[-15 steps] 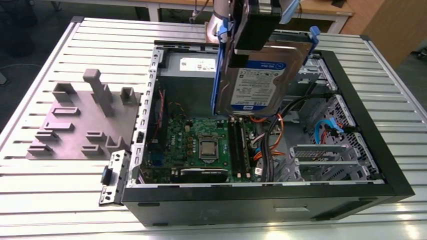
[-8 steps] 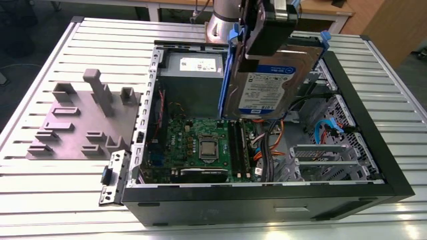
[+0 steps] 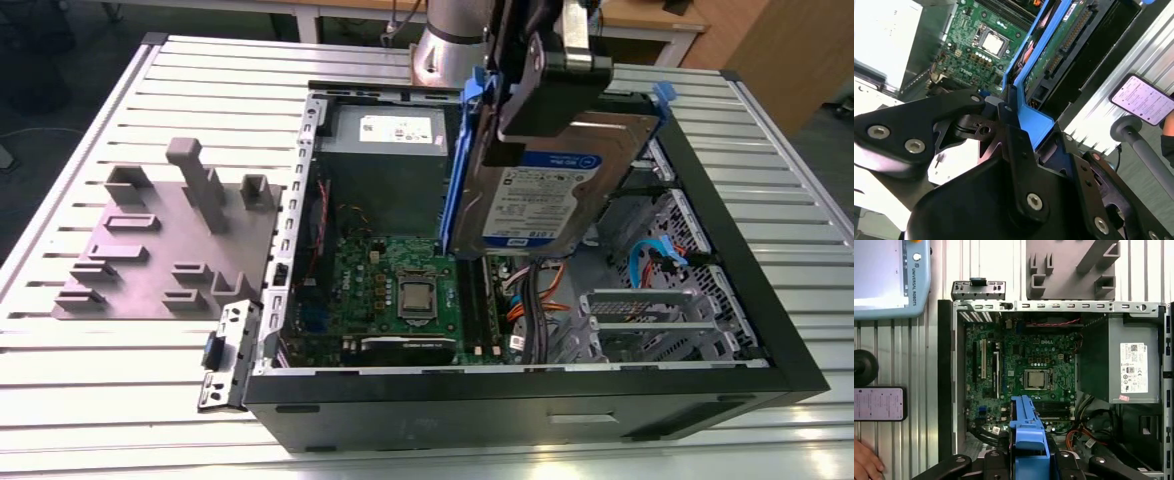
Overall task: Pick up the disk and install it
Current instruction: 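Pick up the disk, then insert the disk into the insertion slot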
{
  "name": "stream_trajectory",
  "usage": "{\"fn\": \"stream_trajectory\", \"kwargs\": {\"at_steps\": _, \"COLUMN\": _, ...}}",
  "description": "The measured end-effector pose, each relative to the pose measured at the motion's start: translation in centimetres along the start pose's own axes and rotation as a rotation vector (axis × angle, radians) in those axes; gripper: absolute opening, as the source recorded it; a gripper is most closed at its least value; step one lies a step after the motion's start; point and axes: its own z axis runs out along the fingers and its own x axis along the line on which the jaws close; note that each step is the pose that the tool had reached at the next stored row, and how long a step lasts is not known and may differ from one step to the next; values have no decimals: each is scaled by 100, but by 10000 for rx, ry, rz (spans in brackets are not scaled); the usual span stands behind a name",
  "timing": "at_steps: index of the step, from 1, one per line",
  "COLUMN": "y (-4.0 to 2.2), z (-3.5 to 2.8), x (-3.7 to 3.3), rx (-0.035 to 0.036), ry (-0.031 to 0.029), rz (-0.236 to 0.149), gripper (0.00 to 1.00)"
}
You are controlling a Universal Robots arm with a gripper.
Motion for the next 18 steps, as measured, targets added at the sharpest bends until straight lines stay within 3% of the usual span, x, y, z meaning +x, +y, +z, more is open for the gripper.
{"fn": "stream_trajectory", "kwargs": {"at_steps": 4, "y": -46, "z": 4, "x": 56, "rx": 1, "ry": 4, "rz": 0, "gripper": 37}}
{"fn": "stream_trajectory", "kwargs": {"at_steps": 11, "y": -288, "z": 6, "x": 67, "rx": -1, "ry": 6, "rz": 1, "gripper": 37}}
{"fn": "stream_trajectory", "kwargs": {"at_steps": 18, "y": -349, "z": 14, "x": 209, "rx": -1, "ry": 6, "rz": 2, "gripper": 37}}
